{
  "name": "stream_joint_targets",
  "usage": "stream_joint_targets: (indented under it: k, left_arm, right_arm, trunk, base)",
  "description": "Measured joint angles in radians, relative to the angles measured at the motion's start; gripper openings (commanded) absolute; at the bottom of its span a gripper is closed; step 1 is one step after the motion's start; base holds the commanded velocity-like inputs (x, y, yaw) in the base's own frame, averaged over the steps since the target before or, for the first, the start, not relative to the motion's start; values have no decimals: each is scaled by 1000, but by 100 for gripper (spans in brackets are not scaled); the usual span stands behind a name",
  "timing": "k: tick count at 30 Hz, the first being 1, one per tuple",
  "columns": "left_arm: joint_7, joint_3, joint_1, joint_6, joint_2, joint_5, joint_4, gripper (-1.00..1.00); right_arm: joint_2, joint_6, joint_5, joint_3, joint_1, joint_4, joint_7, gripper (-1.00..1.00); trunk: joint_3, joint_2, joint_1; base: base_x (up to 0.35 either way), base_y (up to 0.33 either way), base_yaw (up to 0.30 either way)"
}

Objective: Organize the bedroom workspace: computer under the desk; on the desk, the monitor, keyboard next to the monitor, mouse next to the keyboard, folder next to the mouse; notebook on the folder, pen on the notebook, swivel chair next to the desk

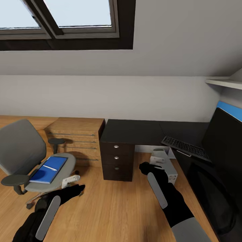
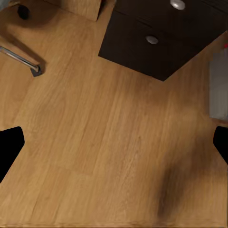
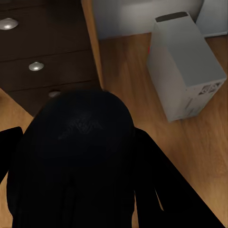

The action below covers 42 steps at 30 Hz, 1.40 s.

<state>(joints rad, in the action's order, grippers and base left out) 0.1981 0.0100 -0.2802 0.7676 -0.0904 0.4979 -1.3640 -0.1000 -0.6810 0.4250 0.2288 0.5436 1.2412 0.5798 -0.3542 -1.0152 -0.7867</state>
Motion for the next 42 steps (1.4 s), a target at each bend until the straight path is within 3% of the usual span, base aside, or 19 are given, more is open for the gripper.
stream_joint_targets:
  k: [1, 3, 7, 14, 19, 22, 37, 42]
  left_arm:
    - [0, -27, -4, -9, 12, -1, 69, 100]
    - [2, -46, -7, -41, 15, -6, 135, 100]
    - [4, -28, -9, -89, -12, -9, 164, 100]
    - [3, -20, -9, -104, -13, -5, 100, 100]
    - [108, -24, -9, -107, 2, -6, 83, 100]
    - [134, -25, -9, -107, 14, -5, 84, 100]
    - [142, -28, -9, -107, 27, -4, 91, 100]
    - [143, -82, -9, -107, 47, -5, 105, 100]
  right_arm:
    - [0, 0, -1, 0, 0, 0, 1, -100]
    - [1, 0, -1, -1, 0, 5, 1, -100]
    - [2, 0, -1, -2, 0, 13, 1, -100]
    - [3, 1, 0, -2, 0, 14, 2, -100]
    - [3, 2, -2, -2, 0, 11, 1, -100]
    - [2, 2, -1, -1, 0, 10, 0, -100]
    - [3, 2, -2, 0, 0, 3, -1, -100]
    - [2, 2, -3, 1, 0, -10, -1, -100]
  trunk:
    - [0, 0, 0]
    - [0, 0, 0]
    - [0, 0, 0]
    - [-1, 0, 0]
    - [-1, 0, 0]
    - [-2, 0, 0]
    - [-14, 0, 0]
    - [-19, 0, 0]
  base:
    - [321, -66, 0]
    - [321, -28, 0]
    - [321, -8, 0]
    - [324, 0, 53]
    - [325, 0, 261]
    - [326, 0, 266]
    - [327, 47, 235]
    - [327, 78, 203]
